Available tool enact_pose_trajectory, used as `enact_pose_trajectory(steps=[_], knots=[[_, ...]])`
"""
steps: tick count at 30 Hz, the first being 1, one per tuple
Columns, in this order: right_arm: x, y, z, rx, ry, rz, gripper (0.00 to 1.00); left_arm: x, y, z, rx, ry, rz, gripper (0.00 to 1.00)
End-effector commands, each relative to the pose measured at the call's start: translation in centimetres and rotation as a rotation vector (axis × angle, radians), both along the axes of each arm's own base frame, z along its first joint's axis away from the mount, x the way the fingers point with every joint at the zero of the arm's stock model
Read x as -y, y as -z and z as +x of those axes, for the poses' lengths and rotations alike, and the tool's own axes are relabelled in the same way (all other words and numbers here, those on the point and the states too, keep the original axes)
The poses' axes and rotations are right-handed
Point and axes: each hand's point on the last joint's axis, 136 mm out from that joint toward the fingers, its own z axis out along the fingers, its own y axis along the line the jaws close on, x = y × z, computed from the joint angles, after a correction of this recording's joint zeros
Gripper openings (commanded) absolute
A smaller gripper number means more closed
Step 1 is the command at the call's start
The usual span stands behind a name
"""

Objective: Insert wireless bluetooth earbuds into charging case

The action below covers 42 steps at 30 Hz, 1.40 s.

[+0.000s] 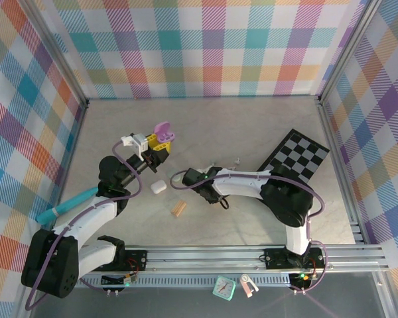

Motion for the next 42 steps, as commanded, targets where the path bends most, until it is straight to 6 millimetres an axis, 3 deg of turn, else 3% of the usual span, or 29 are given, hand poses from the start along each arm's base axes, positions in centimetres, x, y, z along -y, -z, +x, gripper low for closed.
enact_pose_trajectory(steps=[1, 16, 27, 42], knots=[[0.6, -0.3, 0.1, 0.006, -0.022, -0.073, 0.43, -0.5, -1.1, -0.1, 0.043, -0.018, 0.004, 0.28], [0.6, 1.2, 0.0, -0.028, -0.052, -0.125, 0.37, -0.3, -1.0, -0.2, 0.034, -0.002, -0.005, 0.28], [0.8, 1.6, 0.0, -0.043, -0.064, -0.151, 0.27, -0.2, -1.1, -0.3, 0.034, 0.014, -0.014, 0.28], [-0.1, -0.8, -0.3, -0.016, -0.043, 0.067, 0.23, -0.1, -1.2, -0.3, 0.041, 0.017, -0.009, 0.28]])
